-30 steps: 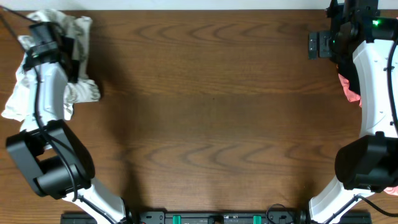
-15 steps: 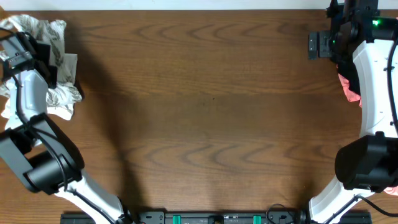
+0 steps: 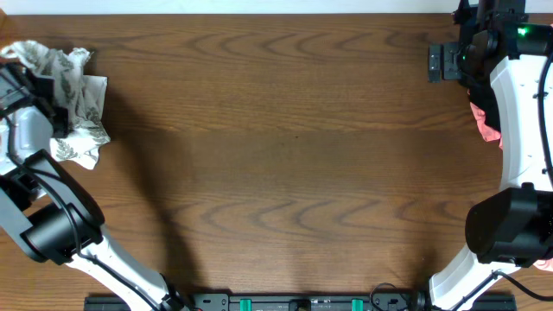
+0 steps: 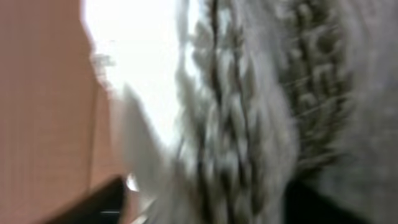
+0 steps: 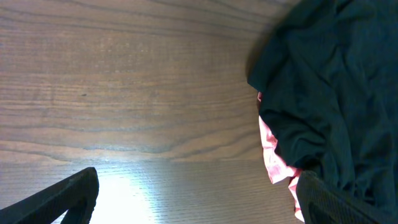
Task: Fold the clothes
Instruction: 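Carry the garment left with the left gripper into the white bag, then release the garment in the bag and lift the left gripper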
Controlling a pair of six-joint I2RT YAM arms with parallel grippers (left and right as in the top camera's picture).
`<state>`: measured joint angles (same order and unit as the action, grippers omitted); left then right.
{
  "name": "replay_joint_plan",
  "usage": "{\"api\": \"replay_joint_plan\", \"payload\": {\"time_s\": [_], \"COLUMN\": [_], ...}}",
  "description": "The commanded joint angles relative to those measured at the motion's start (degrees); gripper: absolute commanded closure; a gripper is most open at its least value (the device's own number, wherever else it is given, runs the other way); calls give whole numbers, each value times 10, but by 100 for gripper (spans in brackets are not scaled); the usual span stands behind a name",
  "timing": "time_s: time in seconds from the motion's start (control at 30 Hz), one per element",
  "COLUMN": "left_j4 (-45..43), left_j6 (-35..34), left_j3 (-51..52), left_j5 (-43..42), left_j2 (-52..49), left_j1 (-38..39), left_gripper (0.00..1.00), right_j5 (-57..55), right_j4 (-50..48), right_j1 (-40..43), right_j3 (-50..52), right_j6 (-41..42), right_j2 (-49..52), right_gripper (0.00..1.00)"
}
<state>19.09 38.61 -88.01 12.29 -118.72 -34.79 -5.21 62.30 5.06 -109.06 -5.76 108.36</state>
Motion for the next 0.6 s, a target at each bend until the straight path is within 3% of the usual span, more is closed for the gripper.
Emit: {"api": "replay_joint_plan", "payload": {"time_s": [0.0,0.1,0.3,0.47,0.53,0.57], "left_j4": [-12,-38,-81,-77,-74,-71], "left_j6": [-3,-21,-187,-264,-292,-307], "left_j3": [-12,-13,-23,-23,-23,-23], "left_j5": [18,20,14,-48,-59,-59], "left_j2": [-8,5,70,109,109,107], "left_j1": [-9,-7,-5,-5,-5,-5], "left_gripper": [2,2,2,0,14,27], "right_j5": [-8,-8,-8,-8,-8,-8], "right_j4": [1,1,1,1,1,1], "right_j1": [1,1,1,1,2,2], "right_j3": [-3,-3,-3,-3,-3,-3], "right_j6": [10,10,10,10,10,10], "right_j2": [-2,-2,-2,-2,-2,-2], "right_gripper": [1,1,1,1,1,1]}}
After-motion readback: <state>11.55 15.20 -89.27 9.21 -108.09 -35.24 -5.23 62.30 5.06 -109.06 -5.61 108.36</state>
